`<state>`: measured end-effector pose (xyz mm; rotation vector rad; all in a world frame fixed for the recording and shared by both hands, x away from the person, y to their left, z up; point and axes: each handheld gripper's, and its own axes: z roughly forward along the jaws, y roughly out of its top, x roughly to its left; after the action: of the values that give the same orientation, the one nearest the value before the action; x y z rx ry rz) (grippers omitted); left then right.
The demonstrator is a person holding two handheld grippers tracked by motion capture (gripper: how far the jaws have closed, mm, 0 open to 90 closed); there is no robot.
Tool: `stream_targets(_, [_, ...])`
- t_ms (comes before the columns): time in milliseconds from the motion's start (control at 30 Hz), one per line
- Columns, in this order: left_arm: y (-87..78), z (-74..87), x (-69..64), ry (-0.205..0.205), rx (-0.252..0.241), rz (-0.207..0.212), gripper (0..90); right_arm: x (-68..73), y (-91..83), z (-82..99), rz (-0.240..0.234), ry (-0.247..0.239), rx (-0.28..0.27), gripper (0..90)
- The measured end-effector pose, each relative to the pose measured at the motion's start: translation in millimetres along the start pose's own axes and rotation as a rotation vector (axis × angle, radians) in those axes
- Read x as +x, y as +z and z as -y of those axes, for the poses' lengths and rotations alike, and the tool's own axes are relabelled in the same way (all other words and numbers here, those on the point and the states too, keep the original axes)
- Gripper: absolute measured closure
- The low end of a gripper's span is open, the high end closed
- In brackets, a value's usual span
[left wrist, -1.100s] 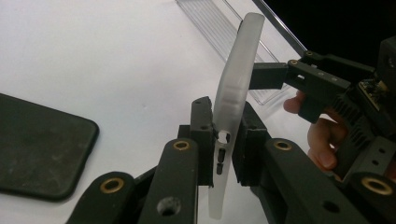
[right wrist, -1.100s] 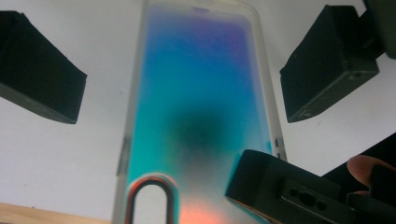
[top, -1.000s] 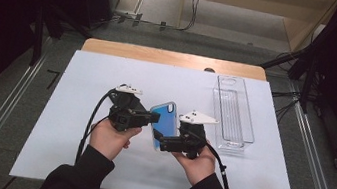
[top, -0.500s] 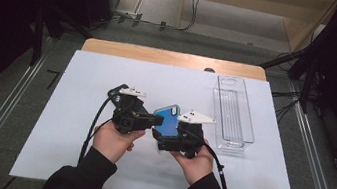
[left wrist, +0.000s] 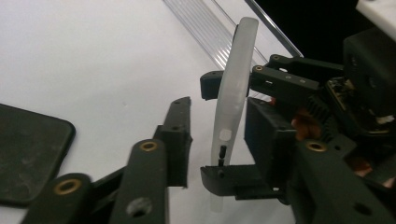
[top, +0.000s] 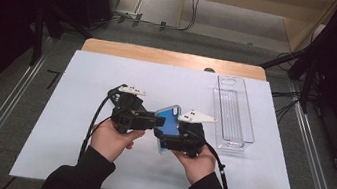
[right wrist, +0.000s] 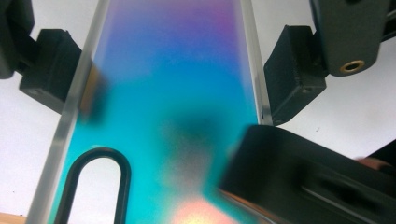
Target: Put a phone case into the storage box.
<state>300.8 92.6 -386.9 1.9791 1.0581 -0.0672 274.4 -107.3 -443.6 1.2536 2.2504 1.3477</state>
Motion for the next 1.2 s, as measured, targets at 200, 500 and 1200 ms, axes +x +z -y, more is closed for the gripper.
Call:
stream_targets(200, [-9.9,-3.0,-0.5,0.033,0.004,0.035,44.6,-9.8,-2.6,-1.2,-0.011,0.016,0.001,16.1])
stream_targets(500, [-15.3,-0.8,4.5,0.124,0.068,0.134,33.5,-20.4,-9.2,-4.7,-0.088,-0.008,0.008,16.1])
stream_targets(1200, [-13.6,28.8,28.7,0.320,0.135,0.167,30.7,-33.6,-20.1,-9.6,-0.164,-0.050,0.026,16.1])
